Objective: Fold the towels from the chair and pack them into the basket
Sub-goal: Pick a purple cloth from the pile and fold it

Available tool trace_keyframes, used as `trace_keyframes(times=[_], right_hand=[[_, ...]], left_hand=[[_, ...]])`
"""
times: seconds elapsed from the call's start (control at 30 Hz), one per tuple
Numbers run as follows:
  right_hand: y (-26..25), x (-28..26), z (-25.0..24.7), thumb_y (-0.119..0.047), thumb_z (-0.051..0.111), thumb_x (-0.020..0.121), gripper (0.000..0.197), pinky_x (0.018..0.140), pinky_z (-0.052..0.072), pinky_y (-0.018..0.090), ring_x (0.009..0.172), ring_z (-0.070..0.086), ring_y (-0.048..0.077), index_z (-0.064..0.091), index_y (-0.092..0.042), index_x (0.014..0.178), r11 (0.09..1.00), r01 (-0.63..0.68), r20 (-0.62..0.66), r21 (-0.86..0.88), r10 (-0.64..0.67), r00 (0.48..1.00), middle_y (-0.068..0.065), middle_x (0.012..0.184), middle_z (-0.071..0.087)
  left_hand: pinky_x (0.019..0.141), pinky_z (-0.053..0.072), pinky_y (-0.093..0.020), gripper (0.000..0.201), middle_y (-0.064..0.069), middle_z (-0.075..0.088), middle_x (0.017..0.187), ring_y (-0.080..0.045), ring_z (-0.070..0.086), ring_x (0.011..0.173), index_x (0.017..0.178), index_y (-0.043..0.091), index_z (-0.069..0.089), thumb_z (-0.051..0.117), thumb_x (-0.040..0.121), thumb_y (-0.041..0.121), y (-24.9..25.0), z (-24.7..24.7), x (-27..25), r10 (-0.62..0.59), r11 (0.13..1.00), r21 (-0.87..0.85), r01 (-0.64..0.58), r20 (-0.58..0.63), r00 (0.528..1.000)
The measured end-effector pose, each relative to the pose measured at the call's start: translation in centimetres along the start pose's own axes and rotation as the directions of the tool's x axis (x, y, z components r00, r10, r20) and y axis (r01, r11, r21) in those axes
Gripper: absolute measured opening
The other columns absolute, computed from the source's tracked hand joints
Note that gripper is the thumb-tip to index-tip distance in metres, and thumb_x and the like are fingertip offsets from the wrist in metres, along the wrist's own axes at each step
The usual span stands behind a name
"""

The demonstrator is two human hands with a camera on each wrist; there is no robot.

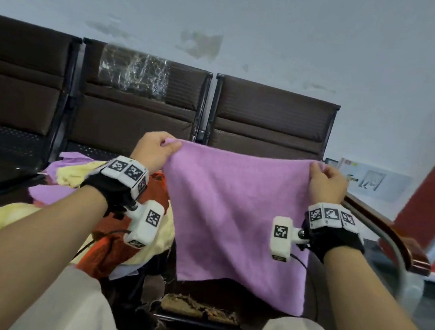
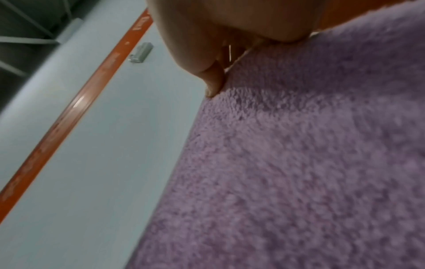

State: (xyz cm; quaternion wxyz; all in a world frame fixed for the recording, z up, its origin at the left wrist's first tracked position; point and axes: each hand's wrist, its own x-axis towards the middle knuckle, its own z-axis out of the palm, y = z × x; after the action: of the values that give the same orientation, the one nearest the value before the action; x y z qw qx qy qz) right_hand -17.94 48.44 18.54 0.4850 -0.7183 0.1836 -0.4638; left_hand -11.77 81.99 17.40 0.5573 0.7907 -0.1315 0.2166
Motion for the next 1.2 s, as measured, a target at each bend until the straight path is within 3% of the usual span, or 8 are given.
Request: trace_keyframes(times=[0.1, 0.23, 0.4, 0.63, 0.73, 0.9, 1.13, 1.2], right_hand=[[3.5, -0.6, 0.8, -0.023, 0.061, 0.088, 0.014, 0.066, 0.032, 0.017, 0.076, 0.049, 0.013, 0.069, -0.012, 0.086, 0.994, -0.104, 0.008, -0.031, 0.104, 0.995, 0.002, 0.076, 0.056], [7.4, -1.6, 1.8, -0.024, 0.060, 0.088, 0.015, 0.072, 0.035, 0.022, 0.076, 0.051, 0.016, 0.067, -0.013, 0.081, 0.975, -0.220, 0.010, -0.002, 0.220, 0.975, 0.003, 0.079, 0.060], [10.7, -2.0, 3.0, -0.021, 0.059, 0.090, 0.012, 0.074, 0.035, 0.023, 0.078, 0.054, 0.018, 0.064, -0.017, 0.079, 0.969, -0.209, 0.067, -0.129, 0.218, 0.974, 0.003, 0.079, 0.061], [12.8, -1.6, 3.7, -0.024, 0.079, 0.076, 0.009, 0.074, 0.040, 0.022, 0.074, 0.060, 0.012, 0.075, -0.020, 0.083, 0.956, -0.099, 0.156, -0.276, 0.147, 0.977, -0.007, 0.069, 0.064], [13.0, -1.6, 4.1, -0.025, 0.083, 0.070, 0.014, 0.073, 0.045, 0.024, 0.070, 0.060, 0.011, 0.072, -0.024, 0.077, 0.966, -0.150, 0.146, -0.212, 0.183, 0.972, -0.008, 0.069, 0.066], [12.5, -2.3, 4.7, -0.025, 0.069, 0.083, 0.010, 0.079, 0.043, 0.029, 0.086, 0.058, 0.018, 0.063, -0.017, 0.087, 0.960, -0.206, 0.135, -0.190, 0.234, 0.963, 0.002, 0.089, 0.064], [11.5, -3.1, 3.7, -0.007, 0.063, 0.079, 0.013, 0.087, 0.048, 0.035, 0.090, 0.059, 0.020, 0.065, -0.019, 0.083, 0.941, -0.325, 0.202, -0.092, 0.337, 0.920, 0.003, 0.093, 0.067], [10.9, -3.6, 3.2, 0.000, 0.059, 0.076, 0.020, 0.071, 0.052, 0.024, 0.079, 0.060, 0.015, 0.071, -0.016, 0.077, 0.928, -0.373, 0.288, 0.025, 0.350, 0.891, -0.001, 0.080, 0.069]], left_hand=[[0.073, 0.034, -0.026, 0.013, 0.001, 0.053, 0.071, -0.015, 0.046, 0.080, 0.084, 0.012, 0.061, 0.052, 0.092, 0.007, -3.2, 2.4, -0.3, -0.092, 0.995, -0.034, 0.094, 0.059, 0.994], [0.071, 0.040, -0.028, 0.019, 0.004, 0.057, 0.077, -0.016, 0.051, 0.084, 0.079, 0.020, 0.061, 0.050, 0.092, 0.011, -6.0, 4.6, -0.4, -0.166, 0.984, -0.051, 0.173, 0.111, 0.980], [0.082, 0.044, -0.036, 0.014, 0.003, 0.063, 0.081, -0.016, 0.056, 0.083, 0.083, 0.022, 0.063, 0.053, 0.092, 0.023, -8.5, 5.6, -0.9, -0.087, 0.993, 0.094, 0.074, 0.153, 0.984], [0.070, 0.035, -0.009, 0.019, 0.005, 0.068, 0.089, -0.006, 0.057, 0.082, 0.091, 0.015, 0.073, 0.058, 0.087, 0.005, -10.1, 4.0, -0.3, 0.057, 0.940, 0.324, -0.104, 0.152, 0.987], [0.079, 0.036, -0.015, 0.024, 0.002, 0.070, 0.095, -0.006, 0.055, 0.086, 0.098, 0.015, 0.073, 0.056, 0.086, 0.002, -10.3, 3.9, -0.6, 0.080, 0.904, 0.403, -0.145, 0.175, 0.981], [0.093, 0.038, -0.020, 0.033, -0.006, 0.069, 0.113, -0.020, 0.061, 0.108, 0.110, 0.012, 0.070, 0.056, 0.084, -0.003, -9.9, 3.9, -1.1, 0.081, 0.880, 0.442, -0.175, 0.224, 0.971], [0.081, 0.038, -0.021, 0.030, -0.004, 0.071, 0.098, -0.014, 0.059, 0.090, 0.089, 0.013, 0.073, 0.051, 0.083, -0.007, -9.6, 3.7, -2.2, -0.077, 0.895, 0.444, -0.048, 0.259, 0.963], [0.078, 0.038, -0.021, 0.030, 0.000, 0.070, 0.092, -0.012, 0.057, 0.086, 0.082, 0.019, 0.072, 0.052, 0.083, -0.003, -9.3, 3.8, -2.4, -0.130, 0.933, 0.357, 0.034, 0.248, 0.960]])
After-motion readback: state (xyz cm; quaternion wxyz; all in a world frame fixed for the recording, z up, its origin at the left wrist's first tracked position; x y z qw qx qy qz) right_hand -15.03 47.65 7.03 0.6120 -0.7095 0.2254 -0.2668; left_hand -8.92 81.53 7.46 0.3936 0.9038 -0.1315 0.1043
